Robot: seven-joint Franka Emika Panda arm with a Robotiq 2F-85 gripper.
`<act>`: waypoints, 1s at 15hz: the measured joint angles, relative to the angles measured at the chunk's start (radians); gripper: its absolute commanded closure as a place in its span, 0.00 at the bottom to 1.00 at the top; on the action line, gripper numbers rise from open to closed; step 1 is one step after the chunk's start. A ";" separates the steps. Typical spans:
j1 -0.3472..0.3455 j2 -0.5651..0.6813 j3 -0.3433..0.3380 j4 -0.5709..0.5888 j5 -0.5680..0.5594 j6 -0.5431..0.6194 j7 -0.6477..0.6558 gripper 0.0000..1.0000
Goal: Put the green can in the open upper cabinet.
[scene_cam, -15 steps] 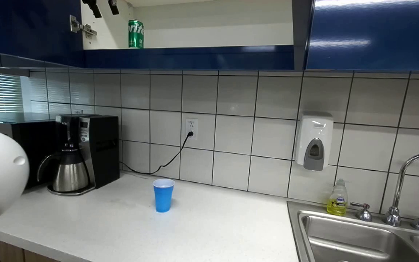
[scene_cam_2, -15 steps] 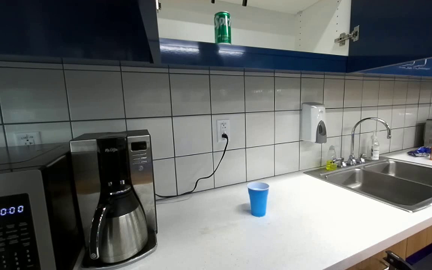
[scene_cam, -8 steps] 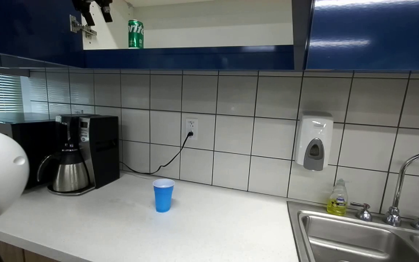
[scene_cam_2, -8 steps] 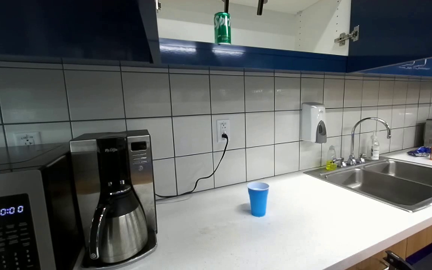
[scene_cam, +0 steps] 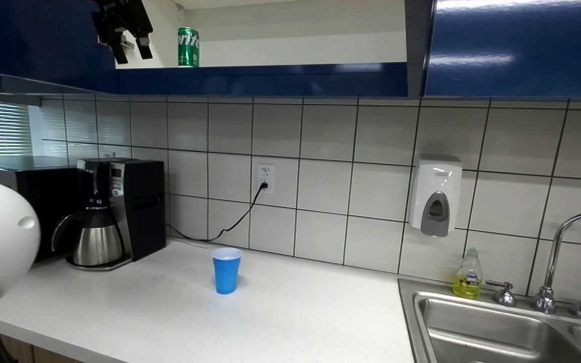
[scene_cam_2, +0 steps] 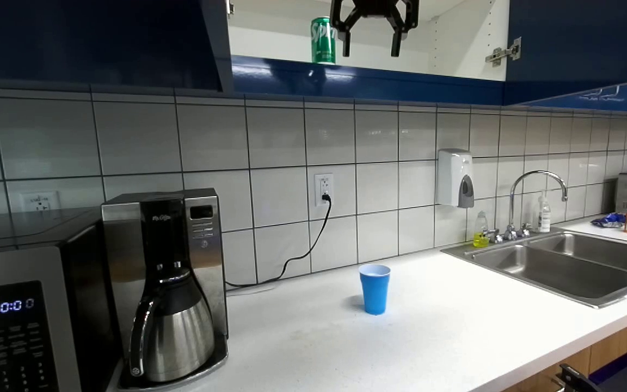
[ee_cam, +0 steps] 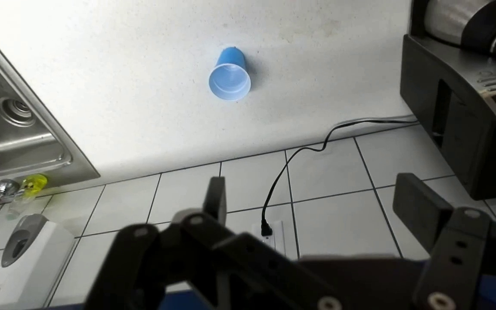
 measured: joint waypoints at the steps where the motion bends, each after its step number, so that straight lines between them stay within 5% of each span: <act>1: 0.000 -0.012 -0.003 -0.033 0.003 0.015 -0.003 0.00; 15: -0.004 -0.074 -0.030 -0.396 0.037 0.222 -0.074 0.00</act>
